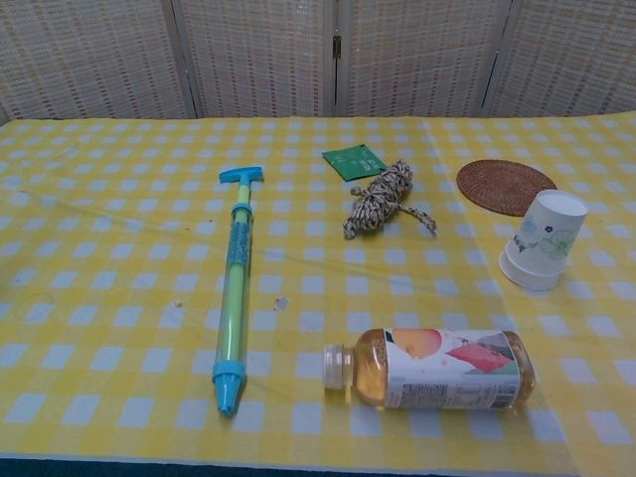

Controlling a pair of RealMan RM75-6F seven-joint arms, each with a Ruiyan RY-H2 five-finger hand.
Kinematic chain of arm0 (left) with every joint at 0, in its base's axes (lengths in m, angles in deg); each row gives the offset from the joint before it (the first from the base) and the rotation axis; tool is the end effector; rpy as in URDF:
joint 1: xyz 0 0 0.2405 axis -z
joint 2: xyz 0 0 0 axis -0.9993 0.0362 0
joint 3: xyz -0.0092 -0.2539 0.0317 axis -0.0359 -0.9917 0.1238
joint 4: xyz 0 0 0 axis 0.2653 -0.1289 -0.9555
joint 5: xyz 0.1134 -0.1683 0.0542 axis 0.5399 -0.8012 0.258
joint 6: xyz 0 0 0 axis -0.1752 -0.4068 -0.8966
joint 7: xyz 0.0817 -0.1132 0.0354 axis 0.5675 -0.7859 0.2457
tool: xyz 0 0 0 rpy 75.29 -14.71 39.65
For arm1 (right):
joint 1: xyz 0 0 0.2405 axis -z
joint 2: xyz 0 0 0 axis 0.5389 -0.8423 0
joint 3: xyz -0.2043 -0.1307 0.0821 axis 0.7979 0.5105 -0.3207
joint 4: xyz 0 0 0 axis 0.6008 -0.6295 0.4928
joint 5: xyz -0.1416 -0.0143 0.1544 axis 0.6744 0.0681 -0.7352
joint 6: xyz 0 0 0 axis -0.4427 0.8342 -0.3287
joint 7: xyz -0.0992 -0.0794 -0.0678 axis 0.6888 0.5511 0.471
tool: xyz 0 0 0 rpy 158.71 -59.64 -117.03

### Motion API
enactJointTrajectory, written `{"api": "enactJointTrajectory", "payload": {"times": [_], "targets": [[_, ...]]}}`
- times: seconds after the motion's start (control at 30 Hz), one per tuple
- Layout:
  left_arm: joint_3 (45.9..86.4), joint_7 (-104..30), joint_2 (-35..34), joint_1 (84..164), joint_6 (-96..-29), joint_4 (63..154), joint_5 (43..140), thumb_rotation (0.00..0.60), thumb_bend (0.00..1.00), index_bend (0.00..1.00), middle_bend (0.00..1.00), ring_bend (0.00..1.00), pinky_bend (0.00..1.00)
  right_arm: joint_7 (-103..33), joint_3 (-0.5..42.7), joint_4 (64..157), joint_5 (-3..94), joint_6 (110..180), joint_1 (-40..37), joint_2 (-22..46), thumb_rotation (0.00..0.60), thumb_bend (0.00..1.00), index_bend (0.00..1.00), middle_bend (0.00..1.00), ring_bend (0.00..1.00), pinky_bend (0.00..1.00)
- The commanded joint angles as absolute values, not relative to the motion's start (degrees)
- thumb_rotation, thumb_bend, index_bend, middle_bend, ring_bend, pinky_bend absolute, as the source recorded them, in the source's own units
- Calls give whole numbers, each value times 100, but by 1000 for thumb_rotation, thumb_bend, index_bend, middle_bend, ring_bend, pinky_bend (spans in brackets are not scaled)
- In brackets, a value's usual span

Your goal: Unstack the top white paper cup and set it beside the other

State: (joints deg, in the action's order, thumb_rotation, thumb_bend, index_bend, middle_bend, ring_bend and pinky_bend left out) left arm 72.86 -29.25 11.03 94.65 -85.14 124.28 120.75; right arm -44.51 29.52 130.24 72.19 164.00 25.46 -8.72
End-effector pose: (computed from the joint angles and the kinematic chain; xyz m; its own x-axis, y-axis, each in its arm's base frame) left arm -0.2961 0.1854 0.1193 0.4742 -0.0318 0.8798 0.8730 -0.1119 -0.4746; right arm -0.2942 -0.1882 0.1536 0.2257 -0.0614 0.9723 -0.9703 -0.1039 0.2187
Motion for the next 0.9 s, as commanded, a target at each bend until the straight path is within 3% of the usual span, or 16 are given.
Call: {"api": "enactJointTrajectory", "payload": {"times": [0.03, 0.47, 0.9], "targets": [[7275, -2927, 1095, 9478, -8504, 12418, 12068, 600, 321, 45, 0, 0, 0, -4470, 2946, 13006, 7240, 16453, 2565, -854, 600, 385, 0, 15, 92, 0], [7259, -2944, 1078, 9477, -8461, 12388, 11975, 600, 321, 47, 0, 0, 0, -4457, 2957, 13043, 7321, 16314, 2462, -876, 600, 385, 0, 21, 97, 0], [7268, -2997, 1046, 9500, -8379, 12344, 11926, 600, 320, 49, 0, 0, 0, -3894, 2659, 13426, 6547, 14905, 1696, -1144, 600, 385, 57, 96, 156, 17]]}}
